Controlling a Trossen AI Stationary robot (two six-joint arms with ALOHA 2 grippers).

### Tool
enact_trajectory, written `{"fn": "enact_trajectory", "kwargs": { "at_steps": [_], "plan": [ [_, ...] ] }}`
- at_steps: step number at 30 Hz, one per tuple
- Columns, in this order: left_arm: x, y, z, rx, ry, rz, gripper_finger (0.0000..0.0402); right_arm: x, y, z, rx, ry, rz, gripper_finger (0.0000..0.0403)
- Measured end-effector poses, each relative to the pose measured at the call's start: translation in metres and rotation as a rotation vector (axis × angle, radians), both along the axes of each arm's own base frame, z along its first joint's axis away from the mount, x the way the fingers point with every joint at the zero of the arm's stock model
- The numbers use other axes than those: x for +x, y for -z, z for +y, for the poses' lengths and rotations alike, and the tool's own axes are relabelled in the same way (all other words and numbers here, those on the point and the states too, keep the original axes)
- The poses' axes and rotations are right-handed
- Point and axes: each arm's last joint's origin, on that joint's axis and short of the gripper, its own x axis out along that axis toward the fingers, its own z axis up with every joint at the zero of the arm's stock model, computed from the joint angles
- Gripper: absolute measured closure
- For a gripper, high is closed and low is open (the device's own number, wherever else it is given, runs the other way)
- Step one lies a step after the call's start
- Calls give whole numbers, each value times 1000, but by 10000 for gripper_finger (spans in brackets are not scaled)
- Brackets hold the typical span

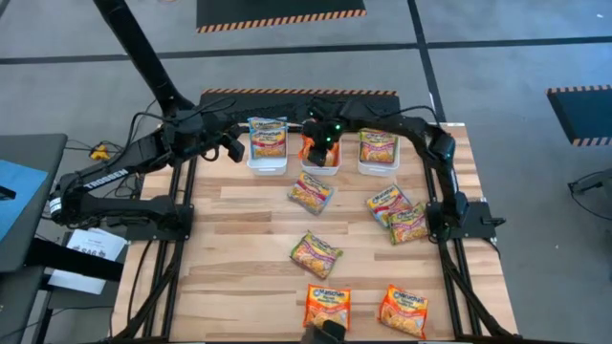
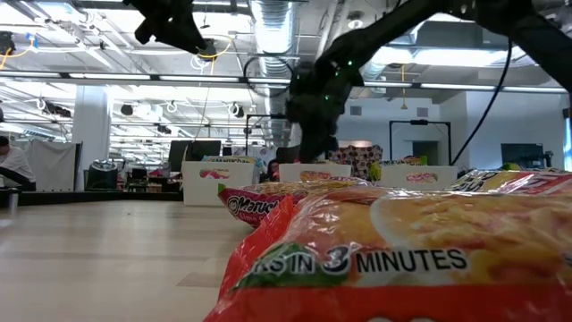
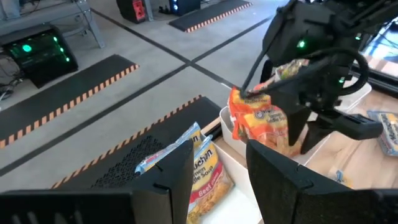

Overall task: Sort Maruchan noodles
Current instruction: Put the orange noodle pack into the middle white bin

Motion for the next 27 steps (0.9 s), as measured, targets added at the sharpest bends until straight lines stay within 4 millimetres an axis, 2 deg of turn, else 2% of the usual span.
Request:
{"fn": "enact_trajectory", "kwargs": {
  "at_steps": [4,8,13,22,27],
  "plan": [
    [-1,3,0,-15,0,31,265,2,21,-2,27,6,73,255],
    [-2,4,-1,-21,0,45,265,2,32,-4,32,17,112,255],
    [-2,5,-1,-33,-5,44,265,3,41,-10,-104,88,201,256],
    [-2,6,-1,-26,-3,61,265,0,38,-22,-227,156,211,284],
    [-2,6,-1,-20,-1,68,265,5,37,-20,-221,144,173,284]
  ]
}}
